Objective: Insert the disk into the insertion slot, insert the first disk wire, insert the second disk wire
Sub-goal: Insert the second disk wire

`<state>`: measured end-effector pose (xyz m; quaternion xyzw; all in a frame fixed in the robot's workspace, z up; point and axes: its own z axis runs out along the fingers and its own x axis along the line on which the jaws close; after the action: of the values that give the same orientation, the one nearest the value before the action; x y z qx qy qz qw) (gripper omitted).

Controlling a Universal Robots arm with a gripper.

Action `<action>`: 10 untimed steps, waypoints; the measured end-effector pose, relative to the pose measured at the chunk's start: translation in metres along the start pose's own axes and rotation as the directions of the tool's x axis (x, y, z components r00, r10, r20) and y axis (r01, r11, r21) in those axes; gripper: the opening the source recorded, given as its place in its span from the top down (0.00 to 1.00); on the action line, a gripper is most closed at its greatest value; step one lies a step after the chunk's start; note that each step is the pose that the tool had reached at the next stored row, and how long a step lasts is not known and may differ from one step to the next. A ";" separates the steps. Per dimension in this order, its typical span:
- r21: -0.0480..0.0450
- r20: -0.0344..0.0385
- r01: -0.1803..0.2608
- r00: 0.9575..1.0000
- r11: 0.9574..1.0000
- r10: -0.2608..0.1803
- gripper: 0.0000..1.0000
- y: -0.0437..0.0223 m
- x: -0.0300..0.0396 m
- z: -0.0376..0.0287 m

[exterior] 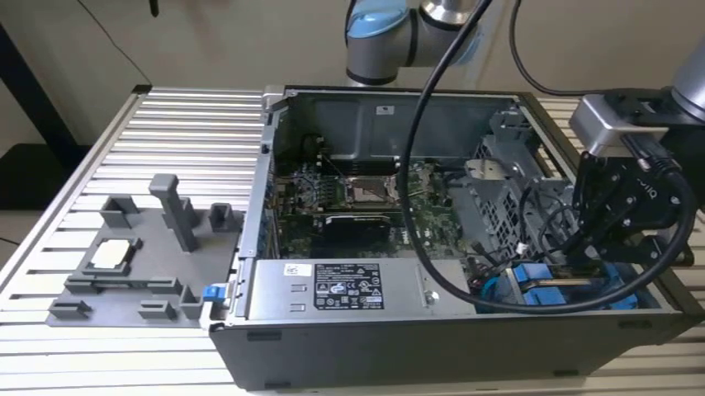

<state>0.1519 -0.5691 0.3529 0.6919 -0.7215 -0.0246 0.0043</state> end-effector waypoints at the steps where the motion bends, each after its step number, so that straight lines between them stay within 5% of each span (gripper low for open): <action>1: 0.000 0.000 0.000 1.000 1.000 0.000 0.84 -0.0003 0.0000 0.0003; 10: -0.007 0.004 -0.006 1.000 1.000 0.006 0.84 -0.0034 0.0001 0.0060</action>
<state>0.1551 -0.5691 0.3467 0.6897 -0.7235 -0.0284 0.0053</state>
